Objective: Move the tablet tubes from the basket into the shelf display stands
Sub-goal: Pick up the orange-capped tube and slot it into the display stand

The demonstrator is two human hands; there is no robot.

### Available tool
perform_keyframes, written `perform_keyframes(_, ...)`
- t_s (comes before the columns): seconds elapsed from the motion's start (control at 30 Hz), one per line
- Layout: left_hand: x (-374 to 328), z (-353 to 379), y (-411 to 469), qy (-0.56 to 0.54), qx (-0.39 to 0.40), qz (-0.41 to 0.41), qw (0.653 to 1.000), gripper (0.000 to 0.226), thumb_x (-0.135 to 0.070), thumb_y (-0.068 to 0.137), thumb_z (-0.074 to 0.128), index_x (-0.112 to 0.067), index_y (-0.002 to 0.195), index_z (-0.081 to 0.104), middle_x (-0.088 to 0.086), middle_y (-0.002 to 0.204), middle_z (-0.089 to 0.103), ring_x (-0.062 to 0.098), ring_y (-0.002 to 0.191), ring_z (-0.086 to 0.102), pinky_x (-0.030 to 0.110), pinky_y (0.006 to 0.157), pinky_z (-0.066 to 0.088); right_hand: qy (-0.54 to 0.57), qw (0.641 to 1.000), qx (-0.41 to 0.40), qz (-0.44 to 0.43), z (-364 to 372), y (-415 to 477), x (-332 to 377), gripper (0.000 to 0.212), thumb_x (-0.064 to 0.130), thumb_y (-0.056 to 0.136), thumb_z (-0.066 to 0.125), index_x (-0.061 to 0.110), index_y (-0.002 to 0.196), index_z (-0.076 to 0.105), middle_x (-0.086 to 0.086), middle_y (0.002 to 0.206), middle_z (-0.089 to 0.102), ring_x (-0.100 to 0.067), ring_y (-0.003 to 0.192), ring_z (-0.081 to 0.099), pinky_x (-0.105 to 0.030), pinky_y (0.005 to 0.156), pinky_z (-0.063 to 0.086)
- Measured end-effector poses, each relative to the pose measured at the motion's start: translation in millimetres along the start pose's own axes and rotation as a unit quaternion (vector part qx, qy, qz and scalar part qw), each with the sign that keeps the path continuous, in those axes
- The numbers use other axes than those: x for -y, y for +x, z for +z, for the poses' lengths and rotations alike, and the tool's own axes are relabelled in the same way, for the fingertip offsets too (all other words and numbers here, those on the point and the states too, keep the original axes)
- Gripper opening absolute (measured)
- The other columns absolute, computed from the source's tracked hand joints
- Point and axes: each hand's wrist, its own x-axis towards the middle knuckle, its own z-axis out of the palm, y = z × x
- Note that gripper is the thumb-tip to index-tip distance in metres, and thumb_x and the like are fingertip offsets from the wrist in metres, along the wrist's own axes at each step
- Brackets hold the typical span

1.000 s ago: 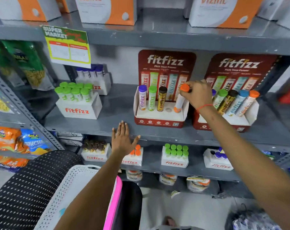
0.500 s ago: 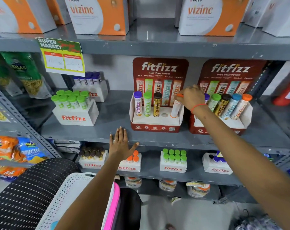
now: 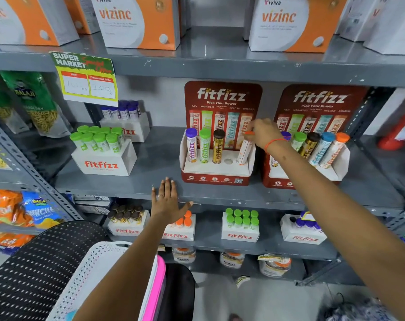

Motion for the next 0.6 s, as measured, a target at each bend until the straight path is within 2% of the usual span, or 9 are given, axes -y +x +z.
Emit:
perform_keyframes(0.07, -1.1, 1.9, -2.8, 0.002, 0.004, 0.002, 1.000, 0.102, -0.079, 0.072, 0.005, -0.012, 0.148, -0.008, 0.010, 0.158, -0.012, 0.028, 0.144, -0.012, 0.054, 0.115, -0.007, 0.024, 0.999, 0.027, -0.016, -1.7, -0.7, -0.6, 0.028, 0.011, 0.086, 0.064, 0.004, 0.113, 0.066, -0.019, 0.121, 0.063, -0.034, 0.110, 0.058, -0.037, 0.097, 0.046)
perform_keyframes(0.17, 0.4, 2.6, -2.4, 0.000, -0.002, 0.001, 1.000, 0.102, -0.079, 0.073, 0.006, -0.013, 0.149, -0.007, 0.009, 0.158, -0.011, 0.028, 0.144, -0.011, 0.054, 0.115, -0.007, 0.043, 0.995, 0.068, -0.058, -5.6, -2.0, 1.8, 0.041, 0.003, 0.085, 0.062, 0.011, 0.125, 0.058, -0.014, 0.136, 0.054, -0.032, 0.124, 0.049, -0.040, 0.108, 0.038)
perform_keyframes(0.23, 1.1, 1.9, -1.7, -0.002, -0.004, 0.002, 1.000, 0.101, -0.079, 0.074, 0.008, -0.012, 0.149, -0.007, 0.009, 0.158, -0.010, 0.028, 0.144, -0.011, 0.054, 0.115, -0.007, 0.017, 0.997, 0.056, -0.053, -4.2, -2.5, 3.1, 0.047, 0.014, 0.085, 0.066, 0.010, 0.130, 0.052, -0.017, 0.136, 0.050, -0.033, 0.123, 0.048, -0.039, 0.106, 0.039)
perform_keyframes(0.33, 1.5, 2.3, -1.7, -0.003, -0.001, 0.003, 1.000, 0.100, -0.079, 0.076, 0.011, -0.012, 0.149, -0.007, 0.010, 0.158, -0.011, 0.028, 0.144, -0.011, 0.054, 0.115, -0.007, 0.001, 1.000, 0.025, -0.010, 0.5, -2.0, 3.6, 0.040, 0.026, 0.086, 0.065, 0.003, 0.117, 0.057, -0.021, 0.122, 0.055, -0.035, 0.111, 0.054, -0.037, 0.095, 0.045)
perform_keyframes(0.43, 2.2, 3.6, -1.8, -0.004, 0.001, 0.002, 1.000, 0.101, -0.079, 0.075, 0.009, -0.012, 0.149, -0.007, 0.009, 0.158, -0.011, 0.028, 0.144, -0.011, 0.054, 0.115, -0.007, 0.014, 0.999, 0.032, -0.001, 2.3, -1.0, 1.9, 0.033, 0.019, 0.088, 0.062, 0.003, 0.117, 0.059, -0.021, 0.123, 0.059, -0.034, 0.111, 0.056, -0.037, 0.096, 0.045)
perform_keyframes(0.6, 2.9, 0.5, 0.6, 0.001, 0.000, 0.002, 1.000, 0.104, -0.079, 0.069, 0.002, -0.013, 0.149, -0.008, 0.009, 0.158, -0.012, 0.028, 0.144, -0.012, 0.055, 0.115, -0.006, 0.001, 0.995, 0.083, -0.056, -1.5, 4.7, -0.3, 0.043, 0.001, 0.087, 0.058, 0.013, 0.128, 0.055, -0.013, 0.137, 0.053, -0.033, 0.125, 0.047, -0.043, 0.109, 0.037)
